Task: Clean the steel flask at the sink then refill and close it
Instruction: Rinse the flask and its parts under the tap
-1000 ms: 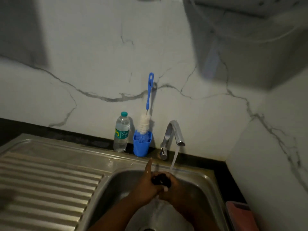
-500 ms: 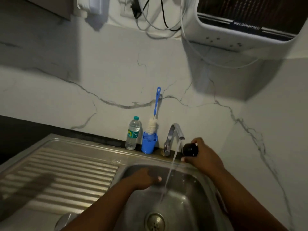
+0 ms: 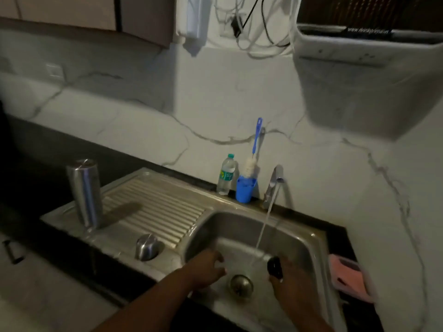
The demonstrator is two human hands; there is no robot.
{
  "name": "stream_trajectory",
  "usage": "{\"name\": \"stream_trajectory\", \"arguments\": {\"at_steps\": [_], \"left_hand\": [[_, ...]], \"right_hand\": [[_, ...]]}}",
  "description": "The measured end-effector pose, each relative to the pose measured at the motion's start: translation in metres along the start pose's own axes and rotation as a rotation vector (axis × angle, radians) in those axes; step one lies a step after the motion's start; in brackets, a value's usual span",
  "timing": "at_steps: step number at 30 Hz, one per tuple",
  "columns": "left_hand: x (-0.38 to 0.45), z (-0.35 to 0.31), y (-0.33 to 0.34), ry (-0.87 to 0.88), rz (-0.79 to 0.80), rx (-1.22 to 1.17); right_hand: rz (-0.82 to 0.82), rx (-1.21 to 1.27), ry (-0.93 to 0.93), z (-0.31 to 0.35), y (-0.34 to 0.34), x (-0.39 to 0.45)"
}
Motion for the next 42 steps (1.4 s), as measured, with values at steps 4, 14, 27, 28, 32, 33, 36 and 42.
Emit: {"name": "stream_trajectory", "arguments": {"at_steps": [4, 14, 27, 28, 32, 33, 36, 42], "left_hand": [[-0.038, 0.001, -0.023, -0.056, -0.084, -0.038], [-0.117, 0.076, -0.086, -0.194, -0.354, -0.074], [-0.160, 0.197, -0.151, -0.288, -0.546, -0.233], [-0.162, 0.208, -0.158, -0.282, -0.545, -0.244], [-0.166, 0.252, -0.190, -0.283, -0.583, -0.279], [-0.165, 0.261, -0.197, -0.285, -0.598, -0.306], [-0.153, 0.284, -0.214, -0.298, -0.643, -0.381], [-0.128, 0.298, -0.232, -0.261, -0.720, -0.595]], "right_hand": [[0.011, -0.026, 0.044, 0.003, -0.025, -0.005], [0.185, 0.201, -0.207, 0.127, 0.005, -0.037], [0.059, 0.000, -0.429, 0.281, 0.060, -0.054], [0.077, 0.000, -0.406, 0.292, 0.065, -0.055], [0.084, 0.005, -0.328, 0.332, 0.087, -0.055], [0.067, 0.009, -0.321, 0.341, 0.091, -0.054], [0.053, -0.011, -0.283, 0.362, 0.101, -0.045], [0.033, -0.152, -0.239, 0.383, 0.128, -0.028]]}}
Point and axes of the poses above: each hand's wrist, its own x-axis towards the middle knuckle, its own y-axis out of the palm, z = x × y, the point moved 2 cm from there along x, towards the middle knuckle, and after that the axes turned 9 degrees about y, right-handed, at the moved point
